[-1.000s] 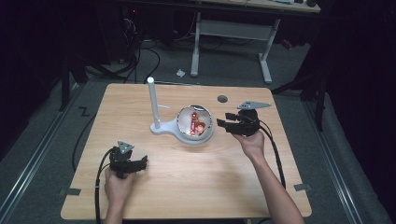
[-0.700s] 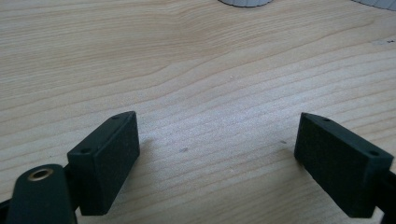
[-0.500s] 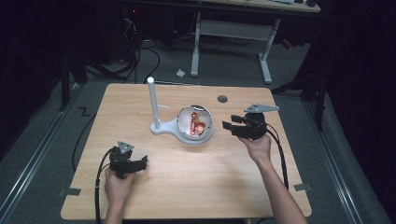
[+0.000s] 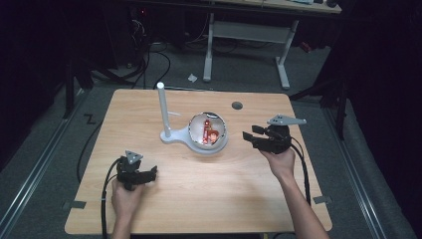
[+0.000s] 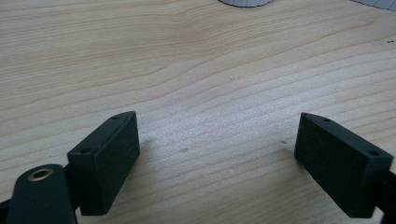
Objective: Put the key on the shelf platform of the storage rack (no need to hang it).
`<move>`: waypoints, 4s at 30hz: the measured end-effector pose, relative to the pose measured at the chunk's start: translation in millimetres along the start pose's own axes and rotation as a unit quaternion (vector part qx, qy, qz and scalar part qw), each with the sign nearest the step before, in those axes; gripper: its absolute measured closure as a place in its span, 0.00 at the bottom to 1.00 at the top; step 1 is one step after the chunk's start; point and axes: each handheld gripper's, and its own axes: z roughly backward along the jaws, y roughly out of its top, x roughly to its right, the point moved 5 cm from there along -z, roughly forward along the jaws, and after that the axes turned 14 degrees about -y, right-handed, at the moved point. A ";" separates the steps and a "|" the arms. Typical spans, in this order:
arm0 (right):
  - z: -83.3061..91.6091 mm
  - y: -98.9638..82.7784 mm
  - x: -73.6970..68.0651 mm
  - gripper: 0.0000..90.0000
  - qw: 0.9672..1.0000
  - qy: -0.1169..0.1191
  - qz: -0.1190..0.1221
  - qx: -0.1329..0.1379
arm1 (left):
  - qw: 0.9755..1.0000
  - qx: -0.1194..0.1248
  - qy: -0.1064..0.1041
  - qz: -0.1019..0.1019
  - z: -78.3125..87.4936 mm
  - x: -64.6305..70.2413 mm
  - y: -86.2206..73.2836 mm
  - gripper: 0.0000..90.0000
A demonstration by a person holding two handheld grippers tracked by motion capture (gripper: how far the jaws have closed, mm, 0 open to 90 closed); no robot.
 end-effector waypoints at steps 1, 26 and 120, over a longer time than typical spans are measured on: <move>0.9 -0.3 0.5 0.54 1.000 -0.001 0.001 -0.001 | 1.000 0.000 0.000 0.000 0.0 0.0 0.0 0.16; 37.6 -18.2 7.9 0.55 1.000 -0.017 -0.010 0.022 | 1.000 0.000 0.000 0.000 0.0 0.0 0.0 0.16; -1.3 -114.1 3.3 0.54 0.996 -0.040 -0.056 -0.060 | 1.000 0.000 0.000 0.000 0.0 0.1 0.0 0.16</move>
